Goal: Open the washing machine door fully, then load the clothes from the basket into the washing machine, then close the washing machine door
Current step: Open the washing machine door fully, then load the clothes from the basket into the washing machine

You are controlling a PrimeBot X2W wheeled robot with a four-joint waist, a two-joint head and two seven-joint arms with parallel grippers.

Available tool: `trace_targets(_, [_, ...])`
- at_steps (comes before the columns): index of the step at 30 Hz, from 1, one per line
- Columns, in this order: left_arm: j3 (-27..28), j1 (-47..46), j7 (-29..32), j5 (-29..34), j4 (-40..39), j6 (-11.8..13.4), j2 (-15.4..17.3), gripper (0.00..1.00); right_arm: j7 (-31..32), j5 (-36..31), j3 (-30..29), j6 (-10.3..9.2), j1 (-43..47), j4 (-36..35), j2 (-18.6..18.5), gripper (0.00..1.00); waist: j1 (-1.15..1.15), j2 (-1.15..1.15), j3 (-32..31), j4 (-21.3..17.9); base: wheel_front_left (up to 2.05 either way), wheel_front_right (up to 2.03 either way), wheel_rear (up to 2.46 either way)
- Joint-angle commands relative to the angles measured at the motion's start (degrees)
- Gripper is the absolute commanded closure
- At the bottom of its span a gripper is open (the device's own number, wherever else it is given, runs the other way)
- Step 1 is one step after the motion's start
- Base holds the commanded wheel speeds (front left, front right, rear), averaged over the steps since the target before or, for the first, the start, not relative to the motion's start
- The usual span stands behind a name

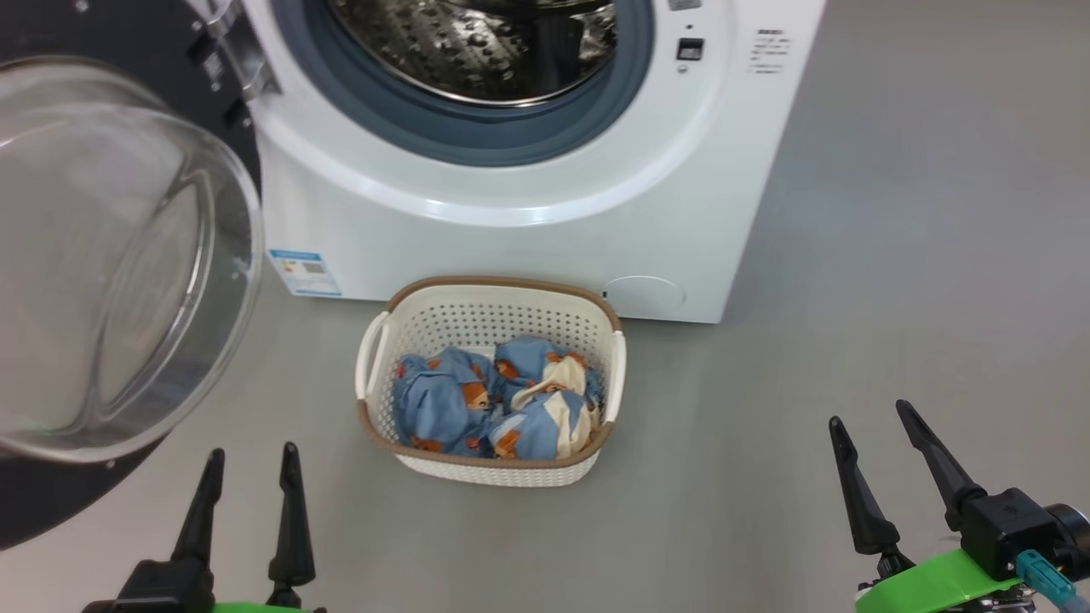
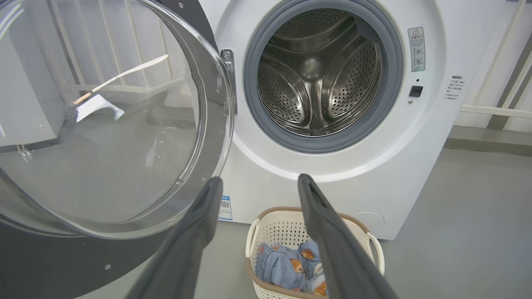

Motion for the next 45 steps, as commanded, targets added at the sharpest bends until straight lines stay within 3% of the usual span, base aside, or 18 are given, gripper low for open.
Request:
trace_targets(1, [1.5,-0.6,0.1,0.5,-0.7,-0.5,0.8,0.00,-0.7,0.0,1.7,0.09,-0.2,-1.6,-0.3,0.00,0.00,0.00,-0.7,-2.3,0.00,0.00,0.00])
trace_targets(18, [0.2,-1.1,1.6,-0.3,2.5,-0.8,1.6,0.00,-0.7,0.2,3.5,0.09,0.4,-2.5,0.7,0.00,0.00,0.00,-2.5,-10.0,0.00,0.00,0.00])
trace_targets(45, [0.0,0.5,2.9,-1.0,3.2,1.1,2.8,0.00,-0.7,-0.1,2.2,0.09,2.8,-2.0,2.0,0.00,0.00,0.00,-5.7,-9.3,0.00,0.00,0.00])
